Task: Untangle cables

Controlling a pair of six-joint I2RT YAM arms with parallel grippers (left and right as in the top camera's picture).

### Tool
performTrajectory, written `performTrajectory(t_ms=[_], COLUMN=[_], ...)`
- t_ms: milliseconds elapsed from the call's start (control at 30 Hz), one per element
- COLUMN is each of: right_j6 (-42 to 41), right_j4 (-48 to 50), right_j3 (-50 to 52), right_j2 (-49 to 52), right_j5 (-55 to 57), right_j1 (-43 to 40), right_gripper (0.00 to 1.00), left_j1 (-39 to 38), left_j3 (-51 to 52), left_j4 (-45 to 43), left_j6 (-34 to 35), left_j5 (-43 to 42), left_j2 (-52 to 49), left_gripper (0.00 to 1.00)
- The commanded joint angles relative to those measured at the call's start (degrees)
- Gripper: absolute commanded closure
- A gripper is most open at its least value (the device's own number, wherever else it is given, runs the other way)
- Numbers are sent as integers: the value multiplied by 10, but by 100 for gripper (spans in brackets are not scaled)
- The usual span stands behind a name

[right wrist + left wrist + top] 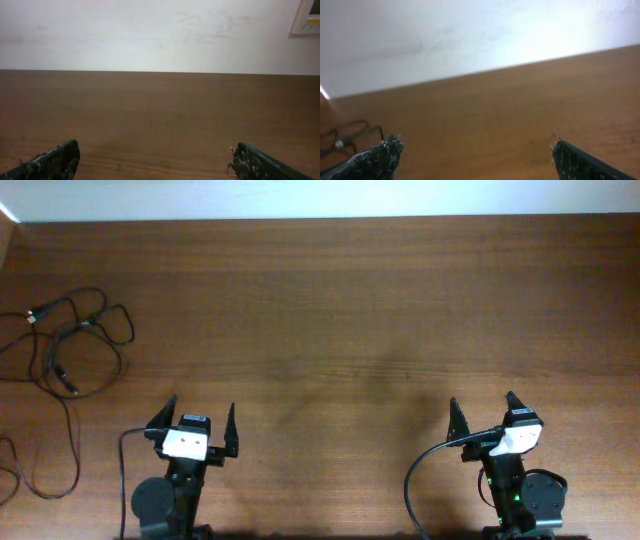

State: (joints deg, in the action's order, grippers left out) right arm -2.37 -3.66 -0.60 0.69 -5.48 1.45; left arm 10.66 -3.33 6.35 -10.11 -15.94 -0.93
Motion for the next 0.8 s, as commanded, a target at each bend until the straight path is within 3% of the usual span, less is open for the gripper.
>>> performTrajectory(t_ms=[0, 100, 267, 767], right_j6=[0, 0, 0, 0], right_j4=[-2, -2, -2, -2], right_j3=[3, 3, 3, 3], right_j2=[-5, -5, -5, -5], right_j5=[-7, -7, -7, -7], right_j1=[-3, -3, -3, -3], right_gripper=[1, 1, 1, 1], left_j1=[-2, -2, -2, -2], left_j3=[18, 28, 28, 28], left_j4=[-43, -73, -28, -30], left_j6=[-7, -7, -7, -7], left_j5=[7, 3, 4, 3], left_j2=[7, 7, 7, 6], left_gripper=[1, 1, 1, 1])
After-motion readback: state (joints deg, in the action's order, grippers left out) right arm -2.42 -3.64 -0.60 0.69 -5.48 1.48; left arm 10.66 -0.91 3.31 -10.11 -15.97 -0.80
